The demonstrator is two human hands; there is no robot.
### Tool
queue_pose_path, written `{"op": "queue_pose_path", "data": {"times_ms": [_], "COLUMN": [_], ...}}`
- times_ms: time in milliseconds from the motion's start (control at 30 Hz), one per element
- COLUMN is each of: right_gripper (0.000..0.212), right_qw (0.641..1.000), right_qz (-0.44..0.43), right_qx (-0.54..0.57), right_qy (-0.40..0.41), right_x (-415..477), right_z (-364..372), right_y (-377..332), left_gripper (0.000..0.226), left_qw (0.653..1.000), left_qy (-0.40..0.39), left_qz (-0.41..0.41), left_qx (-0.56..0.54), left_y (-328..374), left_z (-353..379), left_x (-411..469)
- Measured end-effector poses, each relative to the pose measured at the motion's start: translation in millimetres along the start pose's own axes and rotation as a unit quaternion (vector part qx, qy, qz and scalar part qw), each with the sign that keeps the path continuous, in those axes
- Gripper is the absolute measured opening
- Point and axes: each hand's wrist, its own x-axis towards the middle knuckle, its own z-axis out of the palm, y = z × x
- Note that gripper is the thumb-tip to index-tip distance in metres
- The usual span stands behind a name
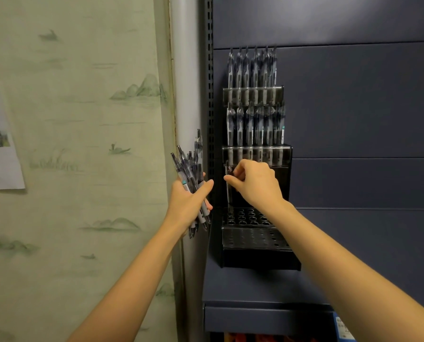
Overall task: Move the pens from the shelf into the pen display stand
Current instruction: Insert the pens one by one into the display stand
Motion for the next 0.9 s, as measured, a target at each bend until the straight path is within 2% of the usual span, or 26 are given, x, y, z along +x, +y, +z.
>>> {"op": "queue_pose_path", "data": {"times_ms": [100, 167, 267, 367, 500, 800, 900], "right_gripper": [0.023, 0.018, 0.025, 0.027, 0.023, 0.027, 0.027], "right_qw": [0.999, 0.997, 0.989, 0.98, 0.98, 0.979, 0.97], "right_qz": [-0.022, -0.046, -0.072, -0.095, -0.083, -0.07, -0.064], "right_qx": [-0.003, 0.05, 0.128, 0.171, 0.181, 0.192, 0.228], "right_qy": [0.024, 0.037, 0.002, -0.018, 0.02, 0.023, 0.061], "right_x": [0, 2, 4, 1, 0, 8, 15], "right_z": [-9, -16, -26, -29, -26, -31, -43], "right_y": [-1, -6, -20, -29, -31, -31, -31], "left_gripper": [0.041, 0.045, 0.047, 0.038, 0.042, 0.037, 0.034], "left_qw": [1.0, 1.0, 1.0, 1.0, 0.999, 0.999, 0.998], "left_qy": [-0.004, -0.005, -0.016, -0.022, -0.033, -0.039, -0.044], "left_qz": [-0.007, -0.014, -0.019, -0.013, -0.017, 0.01, 0.032], "left_qx": [-0.005, -0.007, -0.01, 0.011, 0.034, 0.029, 0.034], "left_y": [0, 1, 3, 7, 12, 18, 14], "left_z": [1, 2, 7, 12, 19, 20, 19], "left_x": [0, 1, 0, -3, -8, -8, -11]}}
